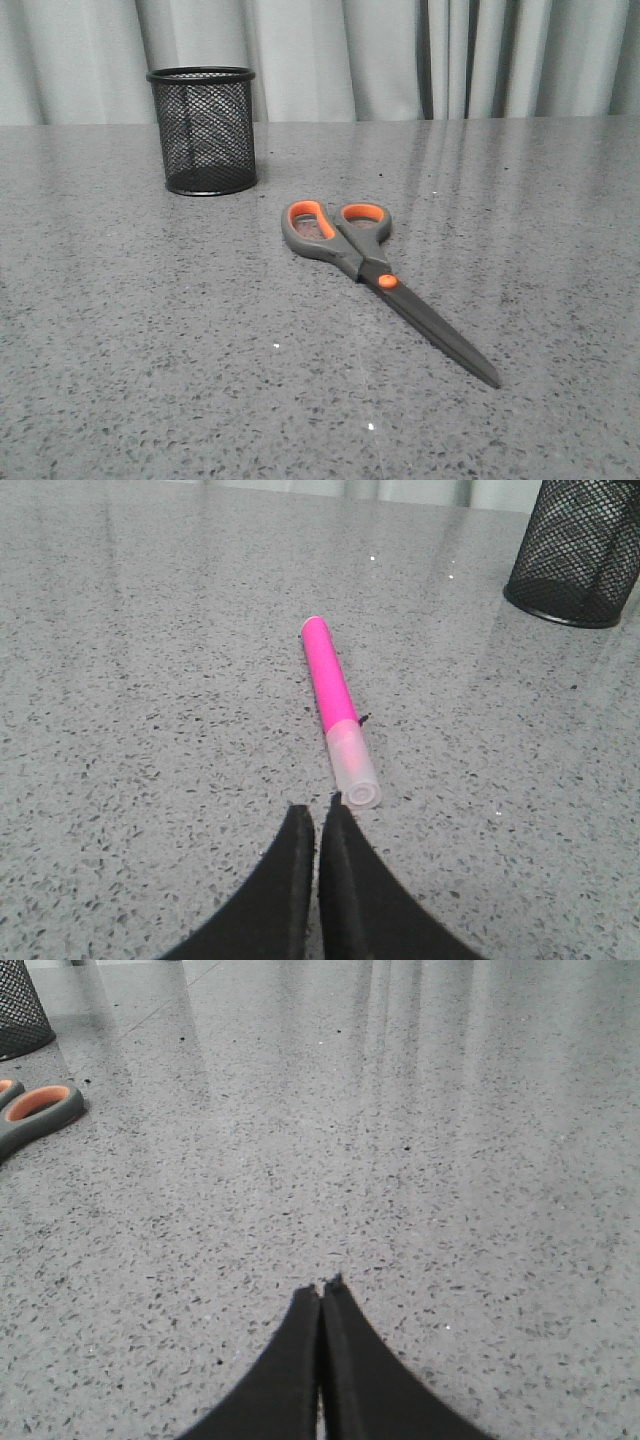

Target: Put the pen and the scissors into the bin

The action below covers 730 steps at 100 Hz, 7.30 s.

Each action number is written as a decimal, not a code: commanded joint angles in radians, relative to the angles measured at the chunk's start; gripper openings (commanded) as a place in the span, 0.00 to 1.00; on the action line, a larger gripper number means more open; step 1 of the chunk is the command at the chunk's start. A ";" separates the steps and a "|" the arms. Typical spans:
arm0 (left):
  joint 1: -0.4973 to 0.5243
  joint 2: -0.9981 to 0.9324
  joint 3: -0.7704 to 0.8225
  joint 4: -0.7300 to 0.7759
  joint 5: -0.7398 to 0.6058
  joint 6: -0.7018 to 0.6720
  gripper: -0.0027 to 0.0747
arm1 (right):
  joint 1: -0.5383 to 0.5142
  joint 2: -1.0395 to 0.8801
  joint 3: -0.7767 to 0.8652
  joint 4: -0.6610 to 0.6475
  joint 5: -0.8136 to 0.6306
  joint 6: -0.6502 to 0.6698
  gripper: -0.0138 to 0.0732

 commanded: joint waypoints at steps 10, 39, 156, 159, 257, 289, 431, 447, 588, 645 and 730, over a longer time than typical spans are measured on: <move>0.002 -0.033 0.044 -0.002 -0.041 -0.007 0.01 | -0.006 -0.020 0.016 0.000 -0.066 -0.008 0.09; 0.002 -0.033 0.044 -0.002 -0.041 -0.007 0.01 | -0.006 -0.020 0.016 0.000 -0.066 -0.008 0.09; 0.002 -0.033 0.044 -0.818 -0.378 -0.021 0.01 | -0.006 -0.020 0.012 0.582 -0.514 -0.008 0.09; 0.002 -0.033 0.044 -0.832 -0.378 -0.021 0.01 | -0.006 -0.020 0.008 0.582 -0.514 -0.008 0.09; 0.000 0.261 -0.388 -0.601 0.019 0.140 0.29 | 0.039 0.418 -0.451 0.303 -0.101 -0.010 0.45; 0.000 0.714 -0.731 -0.373 0.373 0.130 0.29 | 0.039 0.578 -0.579 0.290 -0.067 -0.074 0.46; 0.000 1.458 -1.160 -0.005 0.746 -0.015 0.39 | 0.039 0.583 -0.579 0.302 -0.037 -0.076 0.46; 0.000 1.458 -1.160 0.001 0.722 -0.015 0.39 | 0.039 0.583 -0.579 0.318 -0.052 -0.076 0.45; -0.084 1.370 -1.164 -1.558 0.126 1.406 0.01 | 0.039 0.583 -0.579 0.347 -0.074 -0.076 0.45; -0.156 1.655 -1.257 -1.781 0.269 1.708 0.01 | 0.039 0.583 -0.579 0.347 -0.083 -0.076 0.45; -0.127 1.483 -1.257 -1.779 0.321 1.756 0.47 | 0.044 0.723 -0.844 0.329 0.150 -0.239 0.45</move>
